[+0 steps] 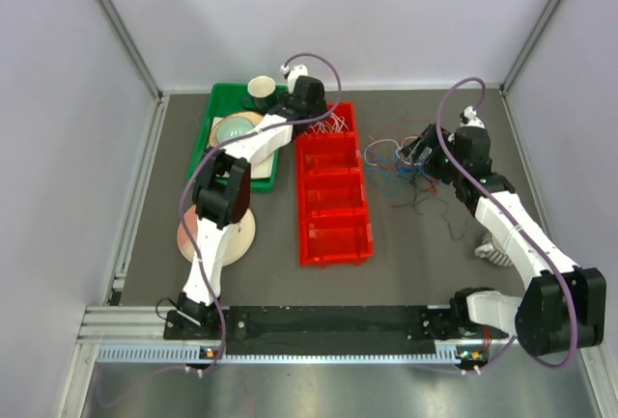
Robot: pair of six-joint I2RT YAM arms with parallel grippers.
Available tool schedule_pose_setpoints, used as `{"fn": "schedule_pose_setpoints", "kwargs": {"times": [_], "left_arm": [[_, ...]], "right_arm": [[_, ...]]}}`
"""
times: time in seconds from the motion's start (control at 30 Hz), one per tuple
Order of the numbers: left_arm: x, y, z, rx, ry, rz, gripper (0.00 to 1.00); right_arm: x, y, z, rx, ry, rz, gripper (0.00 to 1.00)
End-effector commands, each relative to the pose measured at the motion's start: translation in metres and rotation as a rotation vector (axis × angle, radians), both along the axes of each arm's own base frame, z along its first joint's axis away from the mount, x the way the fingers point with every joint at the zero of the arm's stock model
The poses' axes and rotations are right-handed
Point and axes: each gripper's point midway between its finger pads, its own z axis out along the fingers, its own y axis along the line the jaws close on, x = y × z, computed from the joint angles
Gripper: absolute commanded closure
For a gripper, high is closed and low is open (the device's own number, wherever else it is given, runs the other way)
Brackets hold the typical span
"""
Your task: Untangle the cables
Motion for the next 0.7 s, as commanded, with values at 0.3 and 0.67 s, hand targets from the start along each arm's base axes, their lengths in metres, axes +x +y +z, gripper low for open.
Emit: {"fn": "schedule_pose_setpoints", "kwargs": {"times": [0.3, 0.67], "left_arm": [[0.016, 0.021, -0.013, 0.012, -0.023, 0.131, 0.42], [0.026, 0.025, -0.028, 0.031, -0.018, 0.132, 0.48]], "right_arm": [[0.012, 0.003, 0.013, 0.02, -0.036, 0.018, 0.14], [0.017, 0.005, 0.007, 0.02, -0.015, 0.025, 0.14]]}}
